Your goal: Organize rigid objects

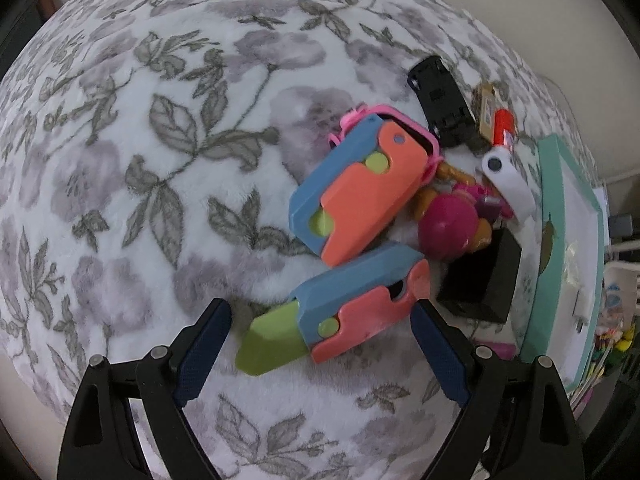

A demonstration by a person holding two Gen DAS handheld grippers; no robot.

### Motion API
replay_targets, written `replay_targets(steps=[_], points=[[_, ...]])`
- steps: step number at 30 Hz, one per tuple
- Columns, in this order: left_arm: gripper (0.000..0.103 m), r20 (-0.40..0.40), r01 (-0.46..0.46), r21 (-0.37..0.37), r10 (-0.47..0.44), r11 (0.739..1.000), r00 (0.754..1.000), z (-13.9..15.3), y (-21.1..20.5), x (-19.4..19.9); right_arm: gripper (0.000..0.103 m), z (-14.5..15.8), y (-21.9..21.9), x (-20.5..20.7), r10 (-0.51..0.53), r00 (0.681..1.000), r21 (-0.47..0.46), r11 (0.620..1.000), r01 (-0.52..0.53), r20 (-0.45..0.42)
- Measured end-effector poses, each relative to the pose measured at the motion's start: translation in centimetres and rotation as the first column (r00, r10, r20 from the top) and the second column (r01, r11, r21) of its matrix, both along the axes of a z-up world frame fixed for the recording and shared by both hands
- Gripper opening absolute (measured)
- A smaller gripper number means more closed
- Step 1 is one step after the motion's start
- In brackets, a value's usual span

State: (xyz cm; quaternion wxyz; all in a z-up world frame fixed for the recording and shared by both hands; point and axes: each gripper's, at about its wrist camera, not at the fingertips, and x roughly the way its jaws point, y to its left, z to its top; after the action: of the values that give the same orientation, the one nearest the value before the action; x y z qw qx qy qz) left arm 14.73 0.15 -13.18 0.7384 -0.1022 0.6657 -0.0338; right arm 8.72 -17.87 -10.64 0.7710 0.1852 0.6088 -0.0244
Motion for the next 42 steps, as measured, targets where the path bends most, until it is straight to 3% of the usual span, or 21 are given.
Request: replay_targets(steps=[5,17,27,29,34,42], points=[[0.066,0.011,0.015,-0.039,-0.015,0.999,1.000,0.5,-0.3,0.0,0.082,-0.1,0.0,0.0,-0.008,1.000,0.003,1.000,0.008,-0.001],[0.038,0.002,0.088,-0.095,-0.088,0.992,0.996,1.3,-1.3,-0.3,0.082,-0.2,-0.1,-0.1,-0.030,1.000,0.018,0.999,0.030,-0.005],[0.041,0.070,0.077,-0.067,-0.072,0.995,0.995,0.8,-1.8,1.1,0.082,-0.2,0.0,-0.1,-0.037,0.999,0.024,0.999,0.037,-0.004],[0.050,0.083,0.083,-0.074,-0.077,0.994,0.994,0.6,-2.1,1.5,0.082,-0.1,-0.1,-0.2,-0.038,0.999,0.027,0.999,0.038,-0.001],[0.058,0.110,0.127,-0.036,-0.123,0.991,0.986,0.2,-3.7,1.9,0.082,0.2,-0.3,-0.3,-0.045,0.999,0.030,0.999,0.045,0.006],[0.059,0.104,0.118,-0.040,-0.113,0.992,0.988,1.1,-2.4,1.5,0.082,1.3,0.2,-0.3,-0.026,0.999,0.000,1.000,0.026,0.032]])
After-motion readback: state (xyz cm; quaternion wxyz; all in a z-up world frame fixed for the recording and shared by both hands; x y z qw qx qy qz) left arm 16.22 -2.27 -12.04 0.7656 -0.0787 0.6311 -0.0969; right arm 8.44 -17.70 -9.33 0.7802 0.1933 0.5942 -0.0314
